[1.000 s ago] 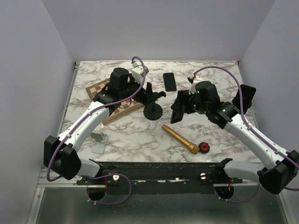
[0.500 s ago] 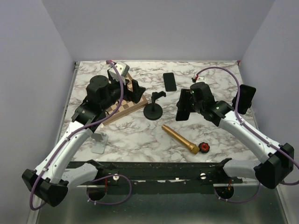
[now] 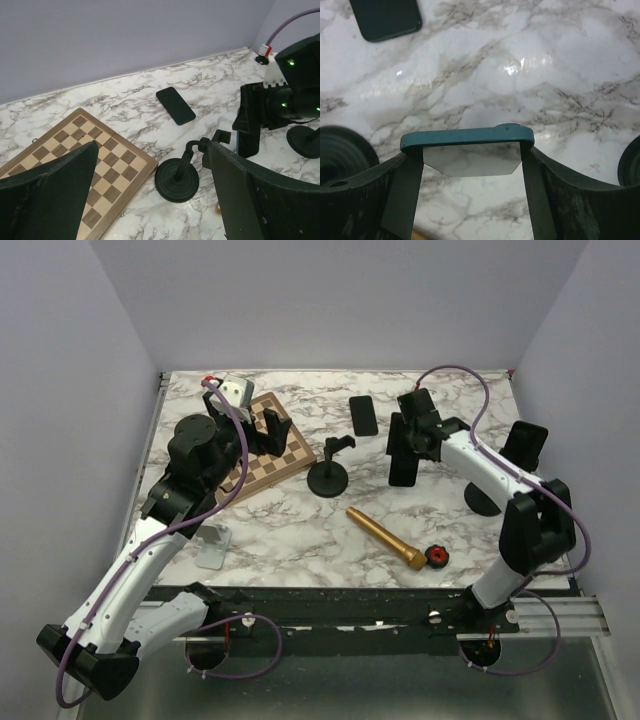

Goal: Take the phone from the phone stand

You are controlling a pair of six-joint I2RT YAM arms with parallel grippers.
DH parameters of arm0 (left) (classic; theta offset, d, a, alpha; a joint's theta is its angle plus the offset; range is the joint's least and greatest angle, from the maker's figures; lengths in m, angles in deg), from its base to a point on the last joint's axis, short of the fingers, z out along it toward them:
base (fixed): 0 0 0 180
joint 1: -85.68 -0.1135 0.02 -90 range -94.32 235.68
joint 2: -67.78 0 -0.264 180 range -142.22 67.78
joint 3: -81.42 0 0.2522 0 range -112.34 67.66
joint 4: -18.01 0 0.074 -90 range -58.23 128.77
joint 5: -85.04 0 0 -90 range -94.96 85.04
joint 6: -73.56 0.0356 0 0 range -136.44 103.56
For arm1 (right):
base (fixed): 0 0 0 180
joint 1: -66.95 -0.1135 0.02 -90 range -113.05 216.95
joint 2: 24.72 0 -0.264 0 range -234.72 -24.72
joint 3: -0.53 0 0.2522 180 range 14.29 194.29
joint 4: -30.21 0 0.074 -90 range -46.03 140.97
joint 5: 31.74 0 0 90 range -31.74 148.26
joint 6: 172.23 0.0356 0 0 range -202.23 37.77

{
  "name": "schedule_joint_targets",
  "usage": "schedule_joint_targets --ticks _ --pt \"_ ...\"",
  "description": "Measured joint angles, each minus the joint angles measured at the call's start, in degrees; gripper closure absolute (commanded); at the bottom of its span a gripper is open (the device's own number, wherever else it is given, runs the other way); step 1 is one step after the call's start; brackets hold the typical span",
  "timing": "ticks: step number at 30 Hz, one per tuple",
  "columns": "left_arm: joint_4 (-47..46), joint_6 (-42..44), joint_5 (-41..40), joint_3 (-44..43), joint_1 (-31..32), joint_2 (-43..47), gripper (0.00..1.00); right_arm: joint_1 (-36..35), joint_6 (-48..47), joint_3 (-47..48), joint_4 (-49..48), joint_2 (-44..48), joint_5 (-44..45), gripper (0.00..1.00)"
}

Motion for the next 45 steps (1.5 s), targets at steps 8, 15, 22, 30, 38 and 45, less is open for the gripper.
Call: schedule_joint_targets --ticks 8,15,22,30,38,45 --pt "-0.4 -0.3 0.9 0.0 0.0 -1.0 0.01 1.2 -2.3 16.9 1.2 -16.8 1.9 0.99" --pt "-1.0 -1.1 2.9 0.0 -0.5 -0.9 0.01 3.9 -4.3 29.6 2.1 -27.1 2.1 0.99" --pt "-1.9 -3.3 6.0 0.1 -3.4 -1.3 0.01 6.5 -6.6 36.6 1.9 -34.4 2.0 0.99" --pt "-2.5 -5.9 9.4 0.1 -7.3 -3.1 0.01 7.3 -9.6 51.6 2.9 -46.0 1.4 0.99" --pt "-2.6 -6.5 10.4 0.1 -7.5 -5.4 0.01 7.3 -10.7 55.2 2.0 -49.6 -0.1 0.99" --pt "-2.6 -7.1 11.6 0.1 -7.7 -7.3 0.02 7.3 -10.7 57.1 0.6 -51.2 -2.0 0.81"
